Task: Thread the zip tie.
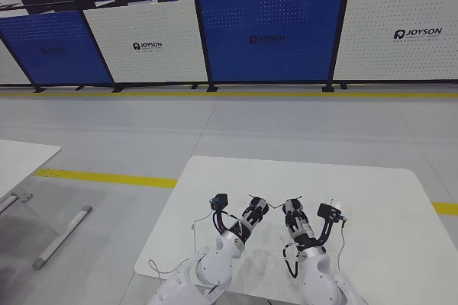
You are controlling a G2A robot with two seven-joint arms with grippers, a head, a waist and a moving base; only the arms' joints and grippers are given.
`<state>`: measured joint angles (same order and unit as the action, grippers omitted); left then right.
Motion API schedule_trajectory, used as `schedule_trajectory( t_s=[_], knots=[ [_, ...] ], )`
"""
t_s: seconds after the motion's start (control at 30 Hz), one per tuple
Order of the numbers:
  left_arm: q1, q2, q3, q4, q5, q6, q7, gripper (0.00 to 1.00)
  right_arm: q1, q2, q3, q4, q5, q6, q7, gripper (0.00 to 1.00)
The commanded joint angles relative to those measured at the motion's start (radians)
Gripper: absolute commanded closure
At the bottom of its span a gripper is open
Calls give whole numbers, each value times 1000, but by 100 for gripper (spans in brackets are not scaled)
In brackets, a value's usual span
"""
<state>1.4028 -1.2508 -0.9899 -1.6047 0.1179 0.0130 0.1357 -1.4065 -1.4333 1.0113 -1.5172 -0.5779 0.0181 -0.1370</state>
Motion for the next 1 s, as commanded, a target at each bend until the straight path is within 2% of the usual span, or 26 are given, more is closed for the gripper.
schedule_trajectory(
  t_s=[0.0,0.67,0.97],
  knots=[
    [0,0,0,0,0,0,0,100,0,0,0,0,0,0,0,100],
    [0,0,0,0,0,0,0,100,0,0,0,0,0,0,0,100],
    [0,0,0,0,0,0,0,100,-26,0,29,-8,39,-16,-6,100]
  ],
)
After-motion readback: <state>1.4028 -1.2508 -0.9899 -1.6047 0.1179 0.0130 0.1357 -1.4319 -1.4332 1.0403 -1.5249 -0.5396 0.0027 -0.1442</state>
